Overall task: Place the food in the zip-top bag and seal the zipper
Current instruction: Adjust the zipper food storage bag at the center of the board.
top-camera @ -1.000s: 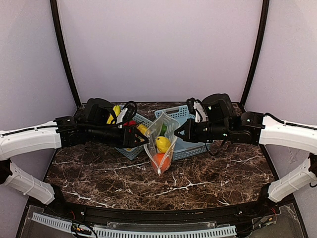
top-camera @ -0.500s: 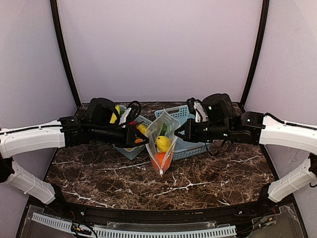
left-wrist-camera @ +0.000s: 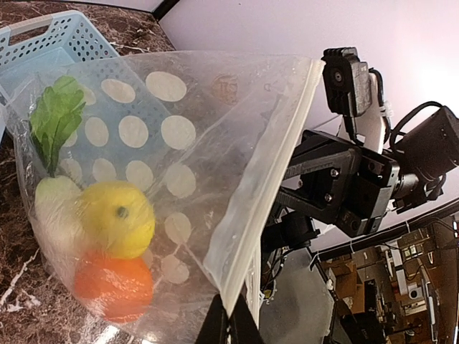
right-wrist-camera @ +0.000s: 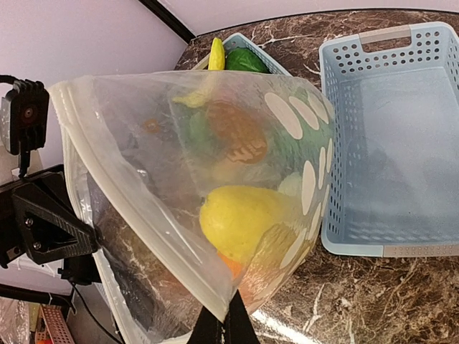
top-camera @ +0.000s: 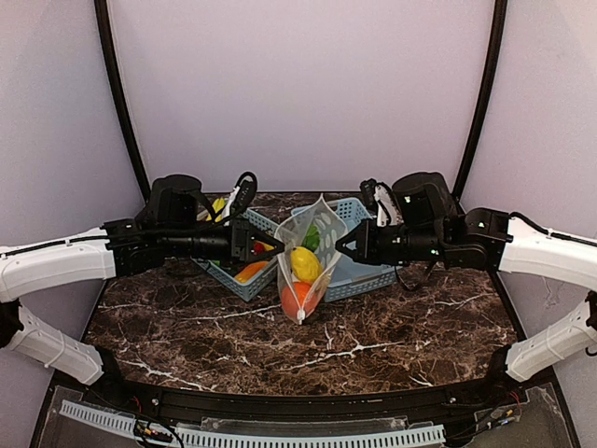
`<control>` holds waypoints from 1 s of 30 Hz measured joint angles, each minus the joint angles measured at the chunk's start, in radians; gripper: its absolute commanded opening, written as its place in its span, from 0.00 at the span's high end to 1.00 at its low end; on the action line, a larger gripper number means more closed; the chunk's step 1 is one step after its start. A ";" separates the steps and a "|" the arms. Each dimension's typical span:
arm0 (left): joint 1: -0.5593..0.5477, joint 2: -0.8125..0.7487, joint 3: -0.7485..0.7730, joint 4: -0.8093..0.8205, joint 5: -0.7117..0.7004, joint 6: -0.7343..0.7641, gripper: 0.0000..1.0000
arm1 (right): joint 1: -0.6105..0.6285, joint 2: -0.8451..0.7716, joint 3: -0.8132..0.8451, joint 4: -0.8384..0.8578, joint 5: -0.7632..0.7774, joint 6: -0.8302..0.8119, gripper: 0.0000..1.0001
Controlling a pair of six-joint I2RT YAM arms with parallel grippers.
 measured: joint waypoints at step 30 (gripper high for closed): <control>0.206 -0.066 -0.005 -0.212 -0.052 0.134 0.19 | 0.000 0.021 -0.002 -0.001 0.003 0.004 1.00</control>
